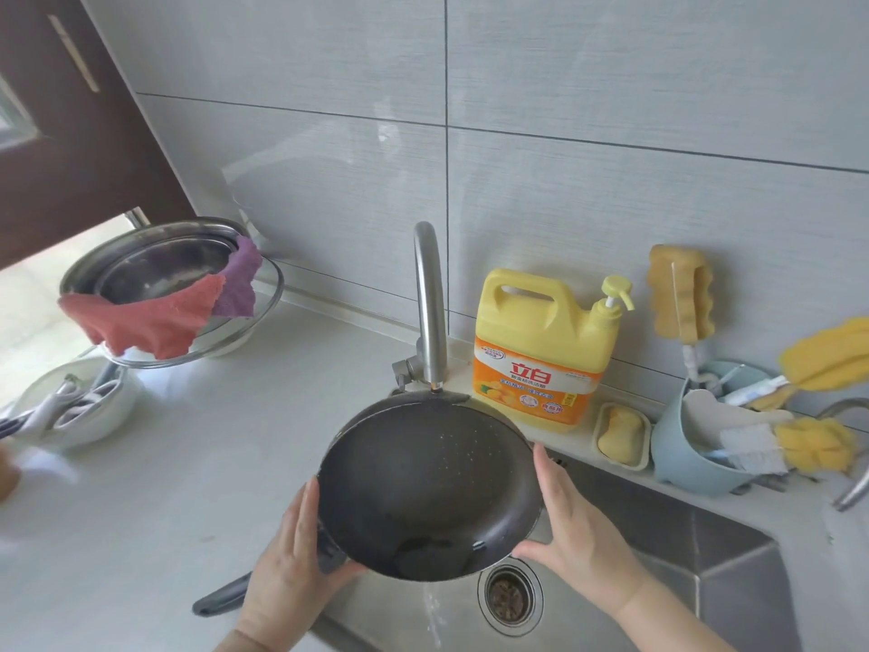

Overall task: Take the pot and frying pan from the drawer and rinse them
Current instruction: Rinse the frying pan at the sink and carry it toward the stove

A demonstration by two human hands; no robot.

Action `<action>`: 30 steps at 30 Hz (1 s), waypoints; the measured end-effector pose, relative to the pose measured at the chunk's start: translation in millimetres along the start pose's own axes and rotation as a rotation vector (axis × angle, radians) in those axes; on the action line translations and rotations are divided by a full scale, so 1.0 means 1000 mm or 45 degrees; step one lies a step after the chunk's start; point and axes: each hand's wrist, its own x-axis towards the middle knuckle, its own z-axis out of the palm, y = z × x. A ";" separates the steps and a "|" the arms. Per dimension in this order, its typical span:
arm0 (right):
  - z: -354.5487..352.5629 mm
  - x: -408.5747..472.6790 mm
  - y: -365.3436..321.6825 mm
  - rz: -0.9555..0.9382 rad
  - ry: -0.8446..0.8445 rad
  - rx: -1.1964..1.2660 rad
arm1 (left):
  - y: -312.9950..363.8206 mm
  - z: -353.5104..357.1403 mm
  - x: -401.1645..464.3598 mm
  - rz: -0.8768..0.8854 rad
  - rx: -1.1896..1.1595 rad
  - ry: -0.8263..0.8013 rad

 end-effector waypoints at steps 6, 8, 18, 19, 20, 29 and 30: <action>0.009 0.010 -0.002 -0.038 -0.011 0.045 | -0.008 -0.003 -0.003 -0.079 0.016 -0.038; 0.010 0.007 0.003 -0.019 0.003 0.047 | -0.006 0.000 -0.001 -0.064 0.010 -0.014; -0.024 -0.033 0.034 0.182 0.059 -0.008 | 0.048 0.023 0.023 0.185 -0.013 0.019; -0.027 -0.038 0.037 0.226 0.040 -0.025 | 0.055 0.024 0.026 0.206 -0.025 0.013; -0.030 -0.042 0.041 0.276 0.012 -0.038 | 0.061 0.025 0.029 0.225 -0.042 0.007; -0.035 -0.054 0.047 0.364 -0.048 -0.018 | 0.070 0.031 0.032 0.301 -0.076 0.008; -0.034 -0.050 0.043 0.347 -0.043 -0.018 | 0.067 0.030 0.031 0.286 -0.076 0.014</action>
